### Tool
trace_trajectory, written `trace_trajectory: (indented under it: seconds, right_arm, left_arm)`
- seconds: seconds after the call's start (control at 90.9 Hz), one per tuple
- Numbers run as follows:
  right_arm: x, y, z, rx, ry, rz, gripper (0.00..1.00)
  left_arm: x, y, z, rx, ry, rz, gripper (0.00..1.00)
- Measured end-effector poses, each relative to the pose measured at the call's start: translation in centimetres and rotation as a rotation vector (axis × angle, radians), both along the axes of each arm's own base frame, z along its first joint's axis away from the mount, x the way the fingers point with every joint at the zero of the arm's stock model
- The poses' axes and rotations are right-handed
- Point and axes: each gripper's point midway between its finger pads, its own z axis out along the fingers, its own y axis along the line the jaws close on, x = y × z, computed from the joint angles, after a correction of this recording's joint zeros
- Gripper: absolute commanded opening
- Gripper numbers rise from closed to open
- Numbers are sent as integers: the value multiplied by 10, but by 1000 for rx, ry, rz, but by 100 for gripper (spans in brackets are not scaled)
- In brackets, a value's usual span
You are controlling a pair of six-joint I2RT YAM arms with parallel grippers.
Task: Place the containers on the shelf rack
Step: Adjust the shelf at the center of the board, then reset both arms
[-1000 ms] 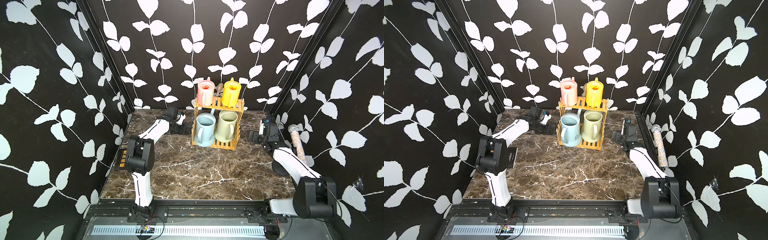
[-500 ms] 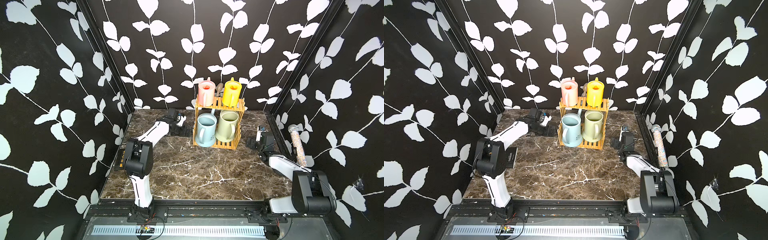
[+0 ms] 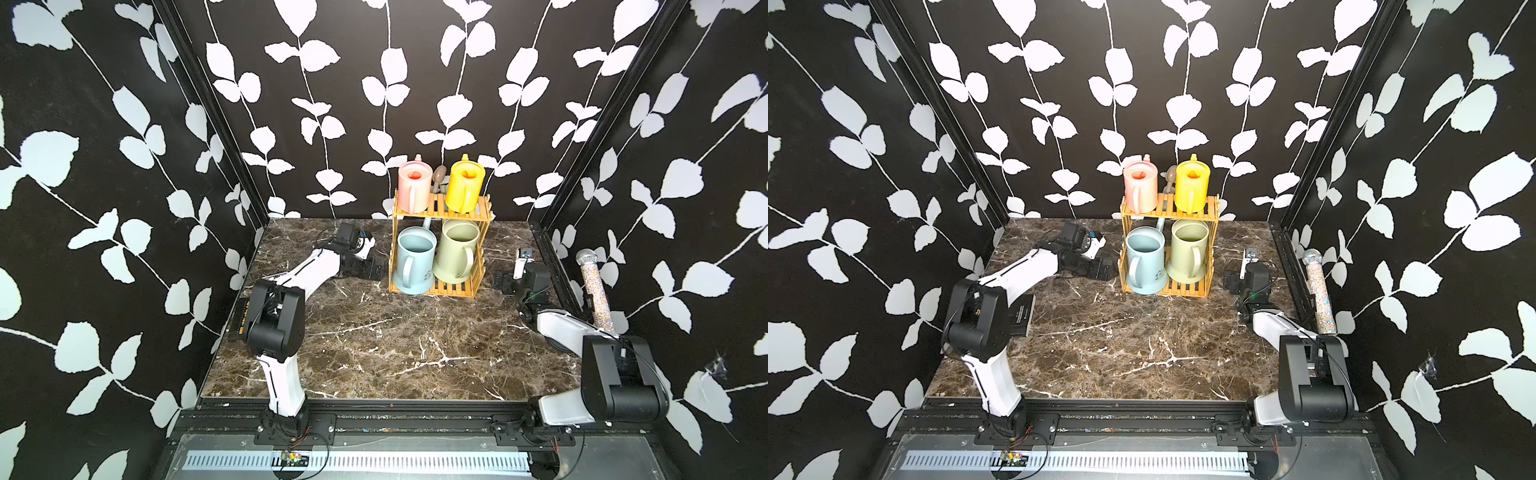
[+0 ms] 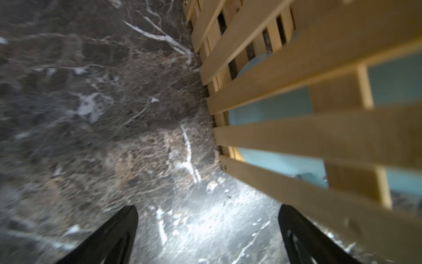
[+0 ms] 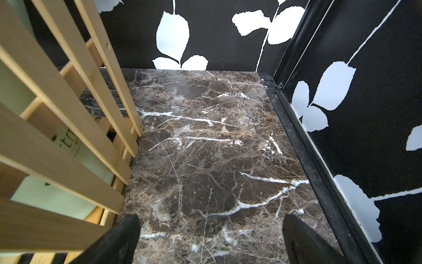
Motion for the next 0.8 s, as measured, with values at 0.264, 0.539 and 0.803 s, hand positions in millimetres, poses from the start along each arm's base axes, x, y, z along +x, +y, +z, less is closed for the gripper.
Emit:
trace_trajectory:
  seconds: [0.264,0.539,0.803]
  right_arm:
    - [-8,2,1,1,-6,12,99]
    - [-29,1,-37,-3,69,26,99]
    - [-27,0,-48,0,35,30,99]
  left_arm:
    - [-10,107,35,80,-294,168,99]
    - [-26,163,-14,339,-370,215,99]
    - [-33,194,-26,334,-453,310,98]
